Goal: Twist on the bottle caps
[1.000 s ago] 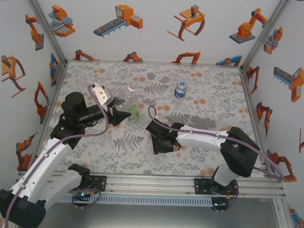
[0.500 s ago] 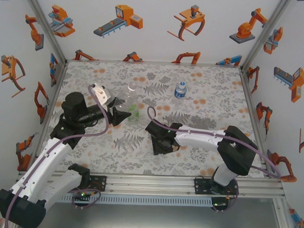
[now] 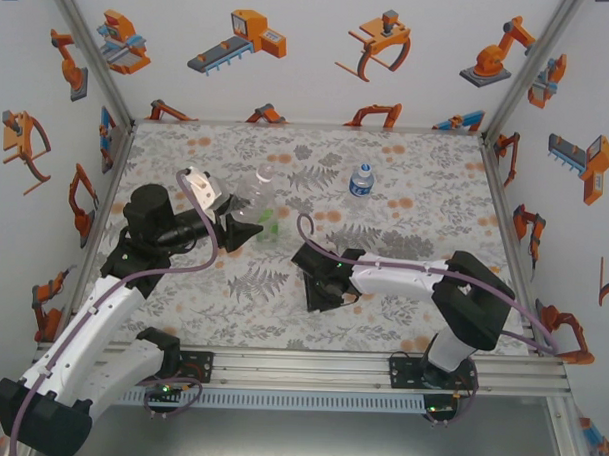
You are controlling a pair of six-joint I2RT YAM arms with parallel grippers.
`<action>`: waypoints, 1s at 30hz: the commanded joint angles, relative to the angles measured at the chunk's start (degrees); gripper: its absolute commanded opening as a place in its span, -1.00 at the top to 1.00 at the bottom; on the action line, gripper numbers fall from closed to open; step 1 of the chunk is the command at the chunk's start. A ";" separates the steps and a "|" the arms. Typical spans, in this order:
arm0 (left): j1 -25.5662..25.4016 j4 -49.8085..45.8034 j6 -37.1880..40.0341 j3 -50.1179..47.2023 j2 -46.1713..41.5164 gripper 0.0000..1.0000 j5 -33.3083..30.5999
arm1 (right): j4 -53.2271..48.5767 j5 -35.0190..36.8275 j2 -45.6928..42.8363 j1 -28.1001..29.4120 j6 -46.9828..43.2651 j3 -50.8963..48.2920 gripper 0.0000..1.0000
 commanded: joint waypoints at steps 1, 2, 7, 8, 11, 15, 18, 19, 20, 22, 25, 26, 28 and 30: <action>0.28 0.67 0.66 1.94 -0.21 1.00 1.36 | 1.88 -0.51 -0.79 -0.84 1.58 -2.87 0.40; 0.26 0.66 0.66 1.94 -0.19 1.00 1.35 | 2.96 -0.91 -1.44 -1.32 1.72 -3.82 0.43; 0.30 0.67 0.66 1.94 -0.05 1.00 1.40 | 12.68 -5.61 -4.98 -5.50 3.73 -10.53 0.54; 0.24 0.66 0.68 1.94 0.03 1.00 1.41 | 15.71 -6.81 -6.04 -6.55 4.15 -12.47 0.54; 0.25 0.74 0.66 1.94 0.14 1.00 1.36 | 25.56 -10.20 -8.90 -10.44 6.08 -18.49 0.54; 0.24 0.75 0.58 1.95 0.40 1.00 1.42 | 37.84 -14.07 -10.84 -16.58 8.78 -25.99 0.53; 0.24 0.76 0.63 1.94 0.51 1.00 1.45 | 42.28 -15.88 -11.11 -20.68 9.85 -29.68 0.45; 0.26 0.62 0.65 1.96 0.52 1.00 1.43 | 42.08 -16.07 -11.24 -21.62 9.77 -30.34 0.42; 0.24 0.66 0.72 1.98 0.51 1.00 1.49 | 41.06 -15.84 -11.50 -22.44 9.77 -30.85 0.40; 0.27 0.81 0.79 1.90 0.51 1.00 1.59 | 38.41 -14.95 -12.26 -23.46 9.53 -31.68 0.33; 0.25 0.76 0.74 1.85 0.84 1.00 1.71 | 31.95 -12.33 -14.85 -24.07 8.74 -32.03 0.28; 0.24 0.80 0.69 1.95 0.93 1.00 1.76 | 29.64 -11.21 -16.04 -24.07 8.22 -31.88 0.27; 0.28 0.97 0.58 1.94 1.13 1.00 1.94 | 24.80 -9.33 -18.24 -24.07 7.22 -31.11 0.23; 0.25 1.10 0.40 1.94 1.46 1.00 2.04 | 19.66 -7.08 -20.44 -24.06 5.65 -29.57 0.23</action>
